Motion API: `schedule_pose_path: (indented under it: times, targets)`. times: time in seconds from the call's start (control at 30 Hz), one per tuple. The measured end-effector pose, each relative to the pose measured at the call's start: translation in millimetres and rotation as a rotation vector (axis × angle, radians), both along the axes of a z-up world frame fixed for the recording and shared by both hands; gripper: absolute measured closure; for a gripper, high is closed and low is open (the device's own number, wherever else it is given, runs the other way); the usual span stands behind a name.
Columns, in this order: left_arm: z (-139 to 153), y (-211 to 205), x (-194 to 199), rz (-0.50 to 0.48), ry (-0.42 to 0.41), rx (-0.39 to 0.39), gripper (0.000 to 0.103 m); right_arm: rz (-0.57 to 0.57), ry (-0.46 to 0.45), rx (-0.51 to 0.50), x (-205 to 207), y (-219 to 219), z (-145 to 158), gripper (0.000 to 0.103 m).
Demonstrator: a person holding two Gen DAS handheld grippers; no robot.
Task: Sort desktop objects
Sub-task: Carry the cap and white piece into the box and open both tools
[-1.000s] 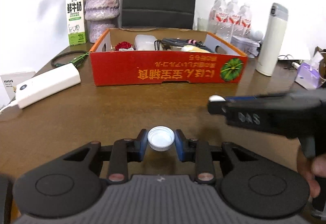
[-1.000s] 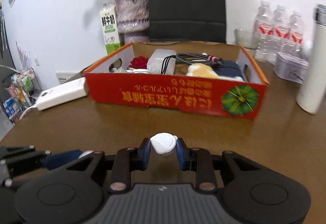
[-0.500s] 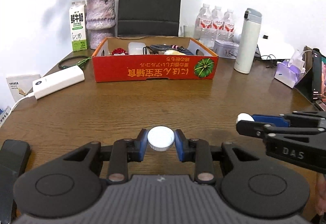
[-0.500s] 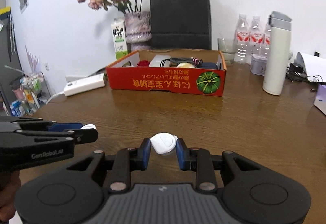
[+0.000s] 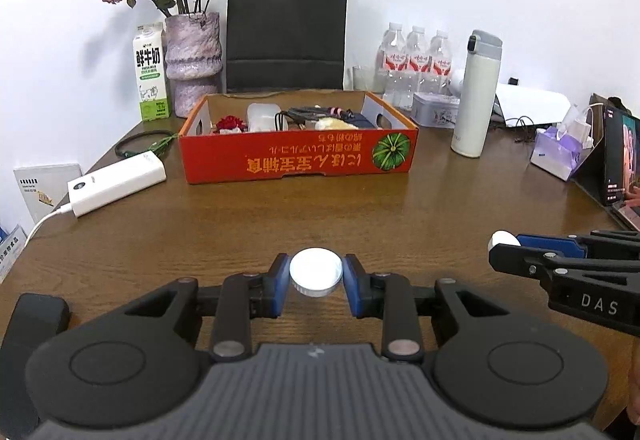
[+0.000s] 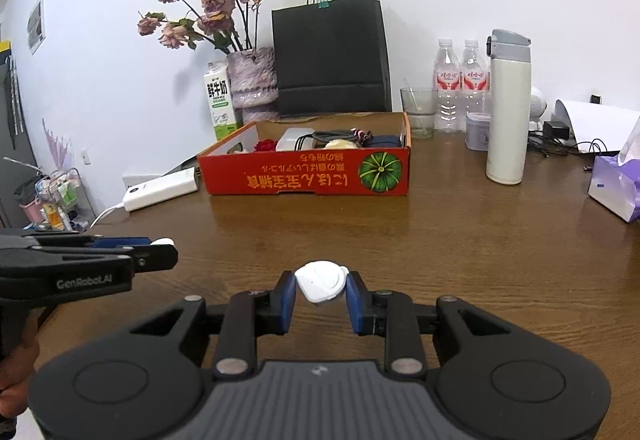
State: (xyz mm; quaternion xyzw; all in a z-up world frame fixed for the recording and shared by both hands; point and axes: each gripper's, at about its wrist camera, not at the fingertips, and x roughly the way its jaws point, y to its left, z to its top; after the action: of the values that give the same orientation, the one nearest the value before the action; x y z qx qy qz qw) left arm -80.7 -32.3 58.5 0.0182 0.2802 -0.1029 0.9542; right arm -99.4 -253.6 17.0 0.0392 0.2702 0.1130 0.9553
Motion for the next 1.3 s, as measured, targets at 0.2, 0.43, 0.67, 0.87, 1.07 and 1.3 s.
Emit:
schedule_pose_path:
  times: [0.2, 0.43, 0.67, 0.87, 1.07, 1.3]
  targets:
    - [17, 8, 25, 0.003, -0.030, -0.031, 0.074, 0.003, -0.048, -0.021, 17, 3, 16, 0.077]
    - [47, 16, 99, -0.028, -0.072, -0.031, 0.074, 0.003, -0.137, -0.009, 79, 11, 52, 0.077]
    - [53, 25, 229, -0.020, 0.034, -0.083, 0.074, 0.064, -0.075, 0.051, 204, 25, 69, 0.077]
    - [23, 23, 319, -0.020, 0.167, -0.078, 0.074, 0.120, 0.160, 0.128, 325, 40, 34, 0.077]
    - [-6, 22, 374, 0.006, 0.246, -0.037, 0.074, 0.089, 0.262, 0.030, 380, 59, -1, 0.077]
    - [-13, 35, 383, 0.028, 0.276, -0.063, 0.063, 0.060, 0.302, 0.045, 405, 61, -14, 0.068]
